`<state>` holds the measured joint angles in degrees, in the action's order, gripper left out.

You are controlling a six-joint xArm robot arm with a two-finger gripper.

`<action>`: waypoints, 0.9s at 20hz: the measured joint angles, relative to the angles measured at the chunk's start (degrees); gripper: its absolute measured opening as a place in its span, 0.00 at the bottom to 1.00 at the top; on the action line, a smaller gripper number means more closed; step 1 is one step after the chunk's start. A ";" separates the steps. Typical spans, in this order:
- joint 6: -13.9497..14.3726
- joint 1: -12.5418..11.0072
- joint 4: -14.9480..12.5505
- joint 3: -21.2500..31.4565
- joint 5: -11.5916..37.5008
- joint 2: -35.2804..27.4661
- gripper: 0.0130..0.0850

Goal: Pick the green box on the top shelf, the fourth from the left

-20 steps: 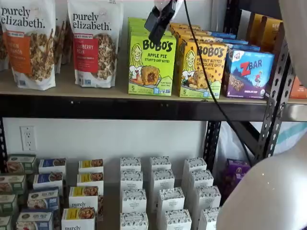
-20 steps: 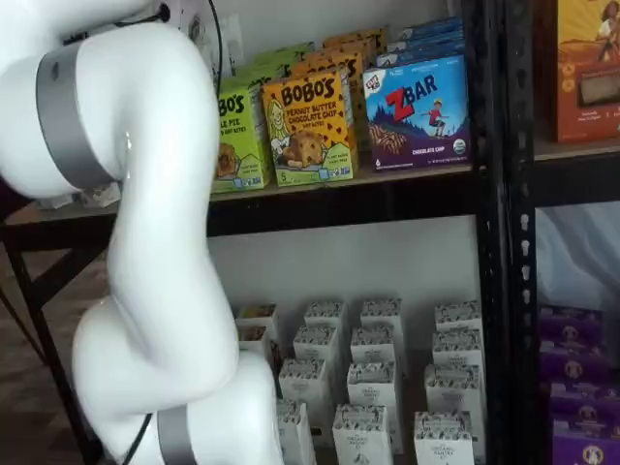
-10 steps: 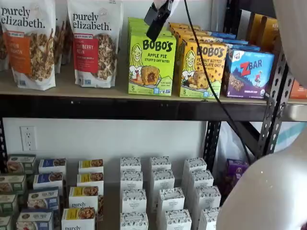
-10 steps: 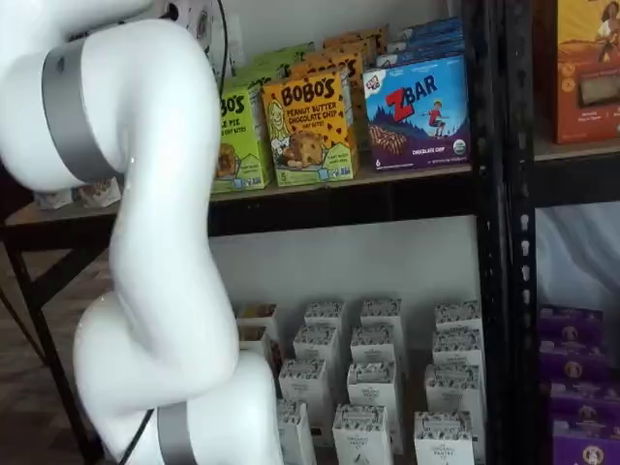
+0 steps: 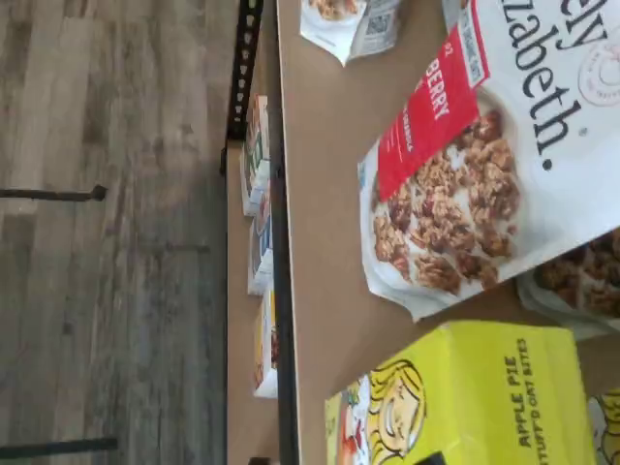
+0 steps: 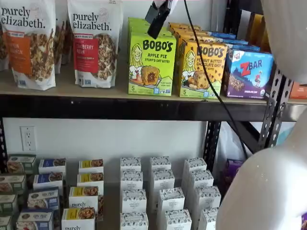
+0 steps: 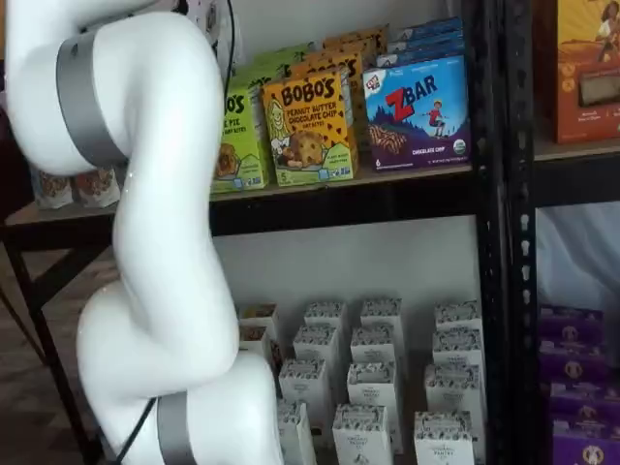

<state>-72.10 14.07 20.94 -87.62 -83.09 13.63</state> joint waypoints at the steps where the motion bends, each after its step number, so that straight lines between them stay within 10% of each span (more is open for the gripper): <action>1: -0.09 -0.06 -0.31 -0.41 -0.08 -0.45 1.00; 18: -1.62 -0.33 -5.43 -4.88 -3.20 -6.82 1.00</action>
<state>-73.72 13.73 15.51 -92.51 -86.29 6.81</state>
